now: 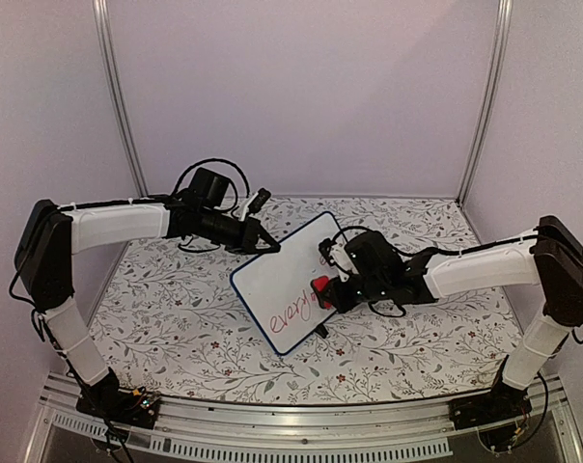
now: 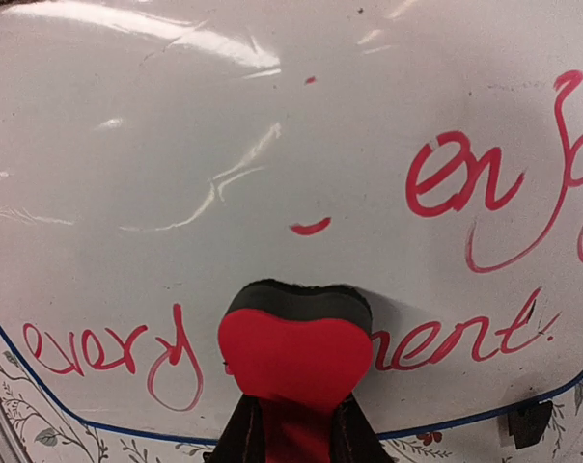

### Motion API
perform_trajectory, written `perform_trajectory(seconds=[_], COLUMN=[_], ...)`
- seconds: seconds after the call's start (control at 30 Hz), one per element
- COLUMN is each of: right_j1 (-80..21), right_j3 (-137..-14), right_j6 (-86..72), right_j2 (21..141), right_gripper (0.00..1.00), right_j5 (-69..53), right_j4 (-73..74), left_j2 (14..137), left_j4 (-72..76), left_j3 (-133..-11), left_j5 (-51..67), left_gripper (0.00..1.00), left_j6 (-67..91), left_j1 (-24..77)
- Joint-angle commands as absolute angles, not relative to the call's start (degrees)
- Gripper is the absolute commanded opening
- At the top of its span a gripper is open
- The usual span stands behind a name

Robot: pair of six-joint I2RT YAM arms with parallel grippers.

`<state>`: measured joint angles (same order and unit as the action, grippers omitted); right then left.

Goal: Erase the whiteboard
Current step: Erase the whiteboard at the center of the board.

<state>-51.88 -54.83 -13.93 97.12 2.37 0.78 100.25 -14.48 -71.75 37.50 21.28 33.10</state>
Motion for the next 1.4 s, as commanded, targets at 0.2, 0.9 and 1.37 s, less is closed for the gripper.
perform_trajectory(seconds=[0.2, 0.9, 1.37], right_j1=[-49.64, -47.72, -46.85], right_j3=[-57.0, -69.47, -72.42], right_j6=[-14.88, -12.47, -11.36], right_j2=[97.41, 102.81, 104.49], right_gripper=[0.03, 0.04, 0.03], right_j5=[3.76, 5.69, 4.93], right_j4=[2.62, 5.76, 9.06], left_j2=[99.84, 99.91, 99.76], left_j4=[-15.33, -15.26, -15.32], left_j3=[-72.33, -72.41, -72.33], left_j5=[40.51, 40.67, 40.52], left_gripper=[0.0, 0.0, 0.0], left_j6=[20.25, 20.26, 20.08], left_j1=[34.73, 34.78, 34.72])
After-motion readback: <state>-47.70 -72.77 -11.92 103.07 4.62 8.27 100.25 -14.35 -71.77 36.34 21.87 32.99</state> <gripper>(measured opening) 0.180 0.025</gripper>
